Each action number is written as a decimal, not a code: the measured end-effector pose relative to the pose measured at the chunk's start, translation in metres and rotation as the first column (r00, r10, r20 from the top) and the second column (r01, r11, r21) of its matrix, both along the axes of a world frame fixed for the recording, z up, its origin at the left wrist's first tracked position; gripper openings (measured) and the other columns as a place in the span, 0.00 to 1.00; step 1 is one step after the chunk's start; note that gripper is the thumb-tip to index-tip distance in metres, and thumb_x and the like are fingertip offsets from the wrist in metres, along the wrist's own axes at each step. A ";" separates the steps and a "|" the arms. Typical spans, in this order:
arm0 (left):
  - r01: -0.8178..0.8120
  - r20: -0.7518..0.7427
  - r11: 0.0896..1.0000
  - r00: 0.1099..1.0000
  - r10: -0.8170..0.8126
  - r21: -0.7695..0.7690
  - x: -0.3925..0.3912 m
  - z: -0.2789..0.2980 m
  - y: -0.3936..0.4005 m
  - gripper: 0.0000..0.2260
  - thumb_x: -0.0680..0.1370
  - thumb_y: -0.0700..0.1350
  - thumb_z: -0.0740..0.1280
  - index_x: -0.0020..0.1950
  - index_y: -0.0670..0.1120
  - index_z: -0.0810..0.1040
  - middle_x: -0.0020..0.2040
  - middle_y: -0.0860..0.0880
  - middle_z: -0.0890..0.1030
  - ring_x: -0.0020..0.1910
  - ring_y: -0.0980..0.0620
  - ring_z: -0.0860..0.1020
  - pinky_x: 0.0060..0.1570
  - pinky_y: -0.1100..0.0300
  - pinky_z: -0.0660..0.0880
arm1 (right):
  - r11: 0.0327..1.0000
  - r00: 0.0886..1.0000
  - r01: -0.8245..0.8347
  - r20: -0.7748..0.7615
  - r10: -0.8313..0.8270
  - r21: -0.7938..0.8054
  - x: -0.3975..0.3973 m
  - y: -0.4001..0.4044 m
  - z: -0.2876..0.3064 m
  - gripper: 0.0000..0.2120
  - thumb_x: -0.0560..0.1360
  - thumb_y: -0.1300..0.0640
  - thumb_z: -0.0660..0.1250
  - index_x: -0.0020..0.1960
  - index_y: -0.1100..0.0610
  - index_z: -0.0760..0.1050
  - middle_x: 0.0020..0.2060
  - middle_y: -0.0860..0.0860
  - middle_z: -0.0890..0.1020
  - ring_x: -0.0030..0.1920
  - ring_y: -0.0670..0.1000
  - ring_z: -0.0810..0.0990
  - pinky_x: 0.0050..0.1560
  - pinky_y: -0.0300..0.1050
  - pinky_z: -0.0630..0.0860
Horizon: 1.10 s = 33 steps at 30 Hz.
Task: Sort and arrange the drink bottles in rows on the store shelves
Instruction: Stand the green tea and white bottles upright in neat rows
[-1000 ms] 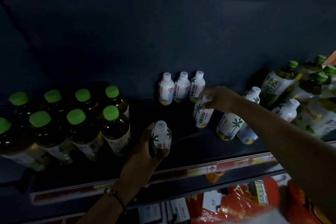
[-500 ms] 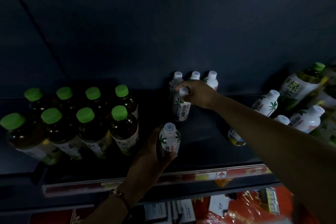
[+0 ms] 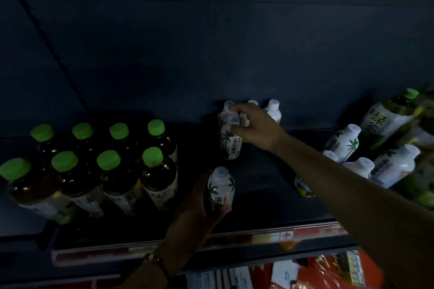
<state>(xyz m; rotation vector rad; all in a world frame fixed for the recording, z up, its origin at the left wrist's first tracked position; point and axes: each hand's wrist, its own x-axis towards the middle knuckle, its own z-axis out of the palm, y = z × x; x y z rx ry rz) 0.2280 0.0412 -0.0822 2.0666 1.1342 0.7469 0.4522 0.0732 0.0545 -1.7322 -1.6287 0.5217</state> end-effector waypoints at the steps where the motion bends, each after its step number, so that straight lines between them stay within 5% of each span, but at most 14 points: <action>1: 0.037 0.052 0.996 0.998 -0.033 -0.081 0.003 0.004 0.000 0.34 0.70 0.59 0.75 0.73 0.60 0.66 0.65 0.64 0.75 0.63 0.67 0.73 0.60 0.71 0.71 | 0.999 0.999 -0.006 -0.034 0.005 -0.048 -0.003 -0.011 0.002 0.17 0.74 0.49 0.71 0.61 0.51 0.75 0.49 0.37 0.76 0.54 0.40 0.76 0.56 0.30 0.69; 5: 0.117 0.156 0.974 0.984 -0.087 -0.195 0.026 0.006 0.002 0.36 0.70 0.56 0.76 0.75 0.61 0.63 0.68 0.64 0.73 0.66 0.66 0.71 0.64 0.65 0.71 | 0.939 0.946 -0.191 0.202 0.254 -0.287 -0.019 -0.062 -0.002 0.22 0.71 0.40 0.71 0.61 0.47 0.76 0.53 0.43 0.77 0.52 0.42 0.76 0.54 0.39 0.74; 8: 0.180 0.155 0.961 0.977 -0.149 -0.212 0.049 0.010 0.003 0.40 0.70 0.61 0.75 0.77 0.62 0.59 0.73 0.63 0.68 0.71 0.63 0.67 0.69 0.57 0.69 | 0.966 0.908 -0.132 0.363 0.208 -0.224 -0.005 -0.073 -0.011 0.15 0.72 0.48 0.72 0.57 0.51 0.78 0.49 0.46 0.78 0.47 0.45 0.76 0.49 0.45 0.75; 12: 0.318 0.153 0.932 0.944 -0.294 -0.175 0.068 0.028 0.016 0.37 0.76 0.63 0.67 0.79 0.64 0.51 0.78 0.61 0.59 0.75 0.62 0.60 0.74 0.56 0.61 | 0.970 0.884 -0.050 0.440 0.154 -0.238 0.034 -0.069 -0.008 0.07 0.73 0.49 0.71 0.45 0.44 0.72 0.46 0.44 0.76 0.45 0.45 0.75 0.44 0.42 0.71; 16: 0.092 0.028 0.992 0.995 -0.095 0.090 0.080 0.052 0.041 0.28 0.81 0.52 0.63 0.79 0.56 0.57 0.78 0.52 0.60 0.74 0.52 0.64 0.64 0.62 0.63 | 0.961 0.885 0.034 0.455 0.098 -0.273 0.065 -0.055 -0.008 0.13 0.73 0.51 0.70 0.40 0.43 0.65 0.45 0.46 0.75 0.46 0.47 0.75 0.41 0.39 0.67; 19: 0.135 -0.174 0.954 0.981 -0.090 0.269 0.096 0.053 0.053 0.29 0.80 0.43 0.64 0.79 0.55 0.58 0.81 0.47 0.47 0.78 0.47 0.56 0.66 0.62 0.62 | 0.961 0.870 0.065 0.486 0.077 -0.269 0.081 -0.033 -0.006 0.08 0.74 0.52 0.70 0.45 0.49 0.70 0.47 0.51 0.76 0.49 0.53 0.77 0.46 0.44 0.69; 22: 0.198 -0.358 0.929 0.930 -0.078 0.311 0.102 0.036 0.049 0.33 0.80 0.45 0.63 0.81 0.54 0.50 0.80 0.40 0.36 0.78 0.41 0.56 0.64 0.57 0.72 | 0.959 0.880 0.048 0.465 0.091 -0.278 0.087 -0.013 -0.005 0.06 0.77 0.55 0.66 0.50 0.57 0.76 0.50 0.54 0.77 0.51 0.55 0.77 0.49 0.46 0.72; 26: 0.200 -0.385 0.907 0.922 -0.045 0.371 0.099 0.018 0.048 0.40 0.74 0.42 0.71 0.80 0.51 0.53 0.80 0.35 0.48 0.75 0.33 0.62 0.45 0.55 0.80 | 0.966 0.897 0.027 0.434 0.090 -0.257 0.084 0.001 -0.005 0.10 0.80 0.55 0.61 0.53 0.62 0.75 0.51 0.54 0.76 0.49 0.51 0.75 0.46 0.42 0.67; 30: 0.187 -0.419 0.904 0.908 -0.009 0.385 0.099 0.017 0.049 0.42 0.73 0.44 0.72 0.81 0.52 0.51 0.80 0.36 0.48 0.77 0.33 0.58 0.52 0.55 0.79 | 0.980 0.899 -0.005 0.429 0.091 -0.198 0.084 0.004 -0.009 0.09 0.80 0.58 0.62 0.53 0.64 0.76 0.48 0.53 0.75 0.47 0.48 0.73 0.43 0.34 0.62; 33: 0.200 -0.423 0.909 0.906 -0.028 0.367 0.100 0.015 0.049 0.41 0.75 0.44 0.69 0.81 0.54 0.48 0.81 0.37 0.43 0.78 0.34 0.53 0.56 0.53 0.77 | 0.981 0.918 0.007 0.390 0.070 -0.193 0.086 0.004 -0.011 0.07 0.78 0.56 0.65 0.50 0.59 0.75 0.49 0.54 0.76 0.46 0.52 0.77 0.45 0.40 0.68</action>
